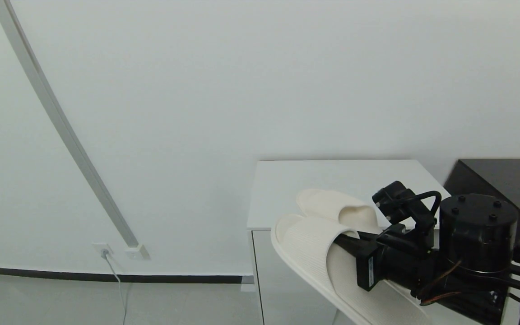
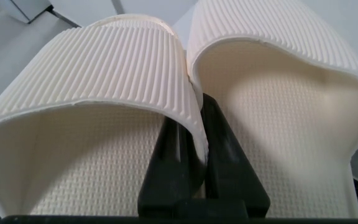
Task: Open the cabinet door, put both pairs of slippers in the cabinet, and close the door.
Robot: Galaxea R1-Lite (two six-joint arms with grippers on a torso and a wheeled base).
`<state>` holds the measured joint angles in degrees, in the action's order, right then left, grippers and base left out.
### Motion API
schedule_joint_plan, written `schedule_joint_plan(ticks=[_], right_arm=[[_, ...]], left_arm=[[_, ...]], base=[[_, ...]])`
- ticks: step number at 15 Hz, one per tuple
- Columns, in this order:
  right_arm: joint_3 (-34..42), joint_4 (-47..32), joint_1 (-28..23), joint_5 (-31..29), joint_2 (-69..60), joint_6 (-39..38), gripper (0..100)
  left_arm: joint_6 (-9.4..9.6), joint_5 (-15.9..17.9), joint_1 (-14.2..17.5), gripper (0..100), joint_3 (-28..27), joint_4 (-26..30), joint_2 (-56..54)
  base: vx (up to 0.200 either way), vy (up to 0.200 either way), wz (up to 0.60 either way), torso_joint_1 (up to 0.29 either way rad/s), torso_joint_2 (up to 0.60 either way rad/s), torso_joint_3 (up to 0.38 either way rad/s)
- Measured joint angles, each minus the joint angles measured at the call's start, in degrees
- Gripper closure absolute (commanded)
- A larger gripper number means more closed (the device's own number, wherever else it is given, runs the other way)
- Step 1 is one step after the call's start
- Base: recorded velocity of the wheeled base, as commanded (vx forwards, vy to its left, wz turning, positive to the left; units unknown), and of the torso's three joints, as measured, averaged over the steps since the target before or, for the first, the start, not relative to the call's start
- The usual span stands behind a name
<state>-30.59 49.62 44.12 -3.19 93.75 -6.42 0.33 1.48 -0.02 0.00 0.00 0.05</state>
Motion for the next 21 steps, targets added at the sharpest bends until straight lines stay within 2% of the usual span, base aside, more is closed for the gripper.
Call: schedule_joint_plan(ticks=[15,21], right_arm=[[0.94,0.35,-0.11,0.11,0.38,1.26,100],[2.73,1.07,-0.10,0.63,0.38,2.99,100]], left_arm=[[0.00,0.02,0.00,100,0.00,0.00,0.00],[0.00,0.07,0.02,100,0.00,0.00,0.00]], base=[[0.000,-0.200,0.00,0.001,0.00,0.003],[0.000,0.000,0.00,0.000,0.00,0.000]])
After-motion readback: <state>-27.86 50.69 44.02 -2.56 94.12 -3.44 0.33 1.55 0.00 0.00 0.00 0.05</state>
